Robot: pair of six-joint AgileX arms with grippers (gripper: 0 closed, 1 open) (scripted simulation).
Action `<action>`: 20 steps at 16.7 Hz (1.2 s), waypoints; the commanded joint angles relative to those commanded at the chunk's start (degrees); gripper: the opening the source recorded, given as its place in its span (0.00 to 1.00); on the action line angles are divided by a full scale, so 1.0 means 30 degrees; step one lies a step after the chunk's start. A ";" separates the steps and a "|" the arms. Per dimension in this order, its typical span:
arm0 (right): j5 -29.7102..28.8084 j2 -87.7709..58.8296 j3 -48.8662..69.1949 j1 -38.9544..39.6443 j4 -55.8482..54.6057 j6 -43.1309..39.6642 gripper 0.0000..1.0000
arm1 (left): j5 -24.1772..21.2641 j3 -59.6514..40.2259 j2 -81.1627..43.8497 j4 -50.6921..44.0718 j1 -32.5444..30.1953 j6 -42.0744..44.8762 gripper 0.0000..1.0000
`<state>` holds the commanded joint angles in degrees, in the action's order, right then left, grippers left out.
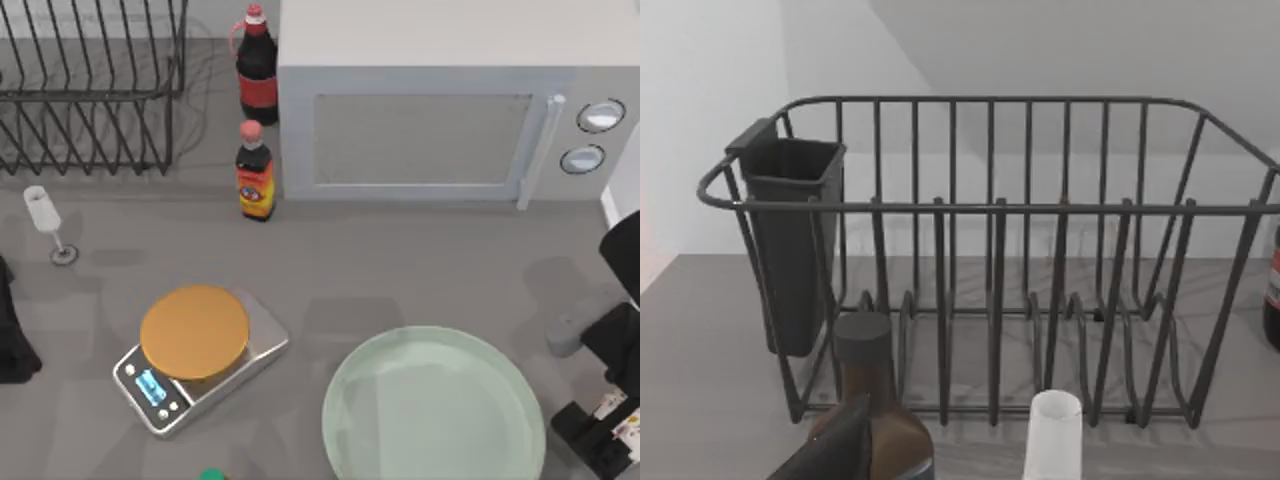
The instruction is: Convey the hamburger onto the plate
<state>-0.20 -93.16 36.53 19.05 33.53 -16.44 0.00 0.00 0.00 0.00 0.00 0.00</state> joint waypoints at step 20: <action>0.0219 0.1876 0.1787 -0.0089 0.3003 -0.0059 0.00 | 0.0000 0.0000 0.0000 0.0000 0.0000 0.0000 1.00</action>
<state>0.45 -87.53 41.89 18.78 42.54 -16.62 0.00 0.00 0.00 0.00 0.00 0.00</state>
